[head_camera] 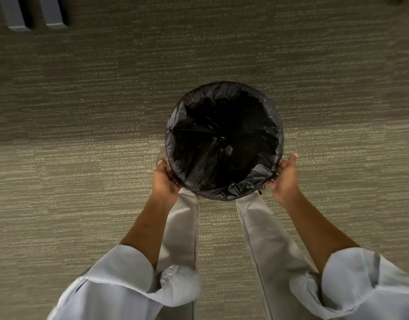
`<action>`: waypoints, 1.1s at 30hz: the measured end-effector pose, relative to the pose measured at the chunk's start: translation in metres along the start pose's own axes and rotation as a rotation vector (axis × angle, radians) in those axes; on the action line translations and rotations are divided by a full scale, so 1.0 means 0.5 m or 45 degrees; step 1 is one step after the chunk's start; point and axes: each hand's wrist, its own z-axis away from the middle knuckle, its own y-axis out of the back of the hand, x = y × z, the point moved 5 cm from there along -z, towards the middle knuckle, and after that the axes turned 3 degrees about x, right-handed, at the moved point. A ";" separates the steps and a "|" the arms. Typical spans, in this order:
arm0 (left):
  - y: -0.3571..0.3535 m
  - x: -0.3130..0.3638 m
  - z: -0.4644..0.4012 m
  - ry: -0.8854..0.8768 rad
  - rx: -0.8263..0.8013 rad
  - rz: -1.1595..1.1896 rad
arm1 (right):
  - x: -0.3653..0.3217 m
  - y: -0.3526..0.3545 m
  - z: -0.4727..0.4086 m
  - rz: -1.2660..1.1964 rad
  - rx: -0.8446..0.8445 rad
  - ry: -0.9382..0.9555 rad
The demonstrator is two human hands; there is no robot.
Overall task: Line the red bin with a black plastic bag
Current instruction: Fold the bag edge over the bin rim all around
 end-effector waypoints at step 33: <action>0.035 0.081 0.093 0.007 -0.120 -0.206 | -0.140 -0.025 0.194 0.909 0.296 1.123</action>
